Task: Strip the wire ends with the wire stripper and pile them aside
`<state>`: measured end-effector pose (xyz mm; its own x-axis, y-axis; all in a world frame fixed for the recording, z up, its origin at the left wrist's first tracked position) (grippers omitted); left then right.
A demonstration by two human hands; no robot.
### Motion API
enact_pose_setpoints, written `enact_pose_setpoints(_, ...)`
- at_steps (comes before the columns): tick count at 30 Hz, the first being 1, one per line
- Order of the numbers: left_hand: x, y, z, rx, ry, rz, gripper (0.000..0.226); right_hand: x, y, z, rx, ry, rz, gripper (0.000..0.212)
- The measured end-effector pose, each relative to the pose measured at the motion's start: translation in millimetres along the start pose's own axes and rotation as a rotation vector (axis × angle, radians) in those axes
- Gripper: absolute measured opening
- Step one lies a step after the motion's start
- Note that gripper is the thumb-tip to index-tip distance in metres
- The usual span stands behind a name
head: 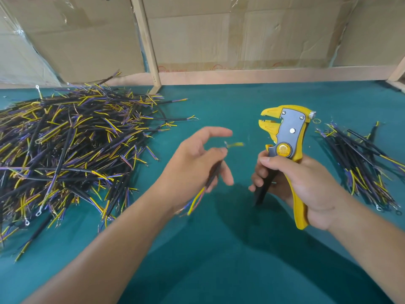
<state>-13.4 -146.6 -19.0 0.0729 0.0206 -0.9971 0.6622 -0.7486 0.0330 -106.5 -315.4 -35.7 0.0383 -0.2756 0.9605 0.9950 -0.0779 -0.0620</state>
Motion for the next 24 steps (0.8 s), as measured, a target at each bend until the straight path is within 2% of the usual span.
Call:
enact_pose_setpoints(3,3.9,3.5,-5.5,-0.327,-0.024,0.131,0.012,-2.6,-2.8,5.1,0.085,0.025,0.041,0.015)
enact_pose_setpoints(5,6.4,3.5,-5.1,-0.404,-0.016,0.199,0.011,-5.2,-5.6,9.7,0.147,0.011,0.069,0.019)
enact_pose_setpoints(8,7.5,3.2,-2.8,-0.411,-0.018,0.266,0.009,-5.6,-8.4,14.5,0.187,-0.023,0.066,0.022)
enact_pose_setpoints(12,9.1,3.0,-3.2,-0.421,0.0,0.296,0.009,-5.4,-8.8,15.3,0.186,0.0,0.046,0.008)
enact_pose_setpoints(18,1.2,2.1,-4.4,-0.419,0.005,0.243,0.007,-8.1,-5.9,11.4,0.165,-0.006,0.032,0.01)
enact_pose_setpoints(20,-0.9,0.3,-9.4,-0.424,0.162,0.174,0.007,-8.1,-4.7,8.6,0.139,-0.009,0.02,0.009)
enact_pose_setpoints(21,-1.4,-1.5,-12.3,-0.437,0.371,0.154,0.011,-7.8,-4.1,7.0,0.127,-0.023,0.012,0.009)
enact_pose_setpoints(23,-9.0,-6.8,-13.9,-0.498,0.852,0.249,0.021,-6.8,-4.3,5.1,0.124,-0.053,-0.004,0.008)
enact_pose_setpoints(24,-16.2,-8.9,-11.2,-0.489,0.987,0.362,0.024,-6.2,-4.6,4.8,0.133,-0.063,-0.014,0.007)
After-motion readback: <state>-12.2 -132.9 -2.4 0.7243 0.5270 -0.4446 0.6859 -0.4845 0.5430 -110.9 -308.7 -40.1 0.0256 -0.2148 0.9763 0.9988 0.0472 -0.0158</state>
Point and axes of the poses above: each hand's wrist, its own y-axis towards the middle knuckle, its own z-axis out of the palm, x = y × z, the point moved 2 cm from there along y, towards the middle knuckle, and after that the axes turned 8 degrees about x, right-handed, at the moved point
